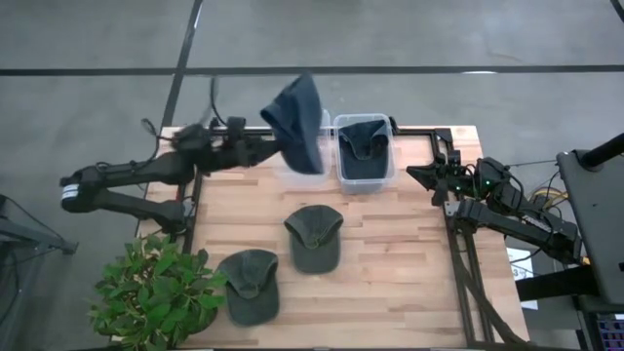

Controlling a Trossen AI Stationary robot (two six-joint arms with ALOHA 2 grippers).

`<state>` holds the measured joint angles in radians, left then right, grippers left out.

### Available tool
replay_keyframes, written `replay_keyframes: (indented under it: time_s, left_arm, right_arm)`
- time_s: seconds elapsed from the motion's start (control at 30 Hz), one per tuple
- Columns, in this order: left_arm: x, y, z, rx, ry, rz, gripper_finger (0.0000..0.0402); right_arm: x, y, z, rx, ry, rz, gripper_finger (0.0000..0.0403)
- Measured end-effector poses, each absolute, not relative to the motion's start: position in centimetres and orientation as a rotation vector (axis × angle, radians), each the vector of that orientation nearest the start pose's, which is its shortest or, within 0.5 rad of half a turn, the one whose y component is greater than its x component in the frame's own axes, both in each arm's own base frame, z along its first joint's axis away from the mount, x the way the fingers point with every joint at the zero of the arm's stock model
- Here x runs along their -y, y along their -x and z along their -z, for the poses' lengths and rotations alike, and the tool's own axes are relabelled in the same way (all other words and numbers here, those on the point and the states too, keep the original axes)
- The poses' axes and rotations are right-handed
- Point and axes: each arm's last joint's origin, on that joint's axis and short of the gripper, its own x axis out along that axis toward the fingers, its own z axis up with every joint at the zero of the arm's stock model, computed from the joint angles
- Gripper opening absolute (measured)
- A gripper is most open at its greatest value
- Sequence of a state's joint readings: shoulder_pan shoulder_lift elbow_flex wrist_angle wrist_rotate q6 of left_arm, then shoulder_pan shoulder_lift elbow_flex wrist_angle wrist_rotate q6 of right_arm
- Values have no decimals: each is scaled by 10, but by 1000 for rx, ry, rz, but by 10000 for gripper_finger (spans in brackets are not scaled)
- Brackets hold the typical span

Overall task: Pick & Place hat
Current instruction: Put the blue cap into the right transparent bin

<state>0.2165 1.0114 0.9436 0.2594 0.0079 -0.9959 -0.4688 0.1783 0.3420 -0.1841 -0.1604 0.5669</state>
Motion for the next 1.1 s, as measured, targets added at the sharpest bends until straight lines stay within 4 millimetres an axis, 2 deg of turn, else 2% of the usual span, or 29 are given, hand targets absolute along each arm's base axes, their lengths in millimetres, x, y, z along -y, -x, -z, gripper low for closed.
replay_keyframes:
  time_s: [0.1,0.33,0.6,0.9,1.1]
  left_arm:
    - [-53,-229,-379,288,1069,-199,6]
    - [-63,-252,-361,307,1295,-259,6]
    - [-70,-263,-348,283,1401,-286,7]
    - [-68,-266,-340,208,1300,-342,6]
    - [-67,-279,-327,142,1173,-426,6]
  right_arm:
    - [36,-81,-247,69,-571,306,38]
    - [36,-81,-247,69,-571,308,38]
    - [36,-81,-248,71,-577,308,38]
    - [36,-81,-249,83,-574,300,38]
    - [33,-81,-262,179,-511,178,38]
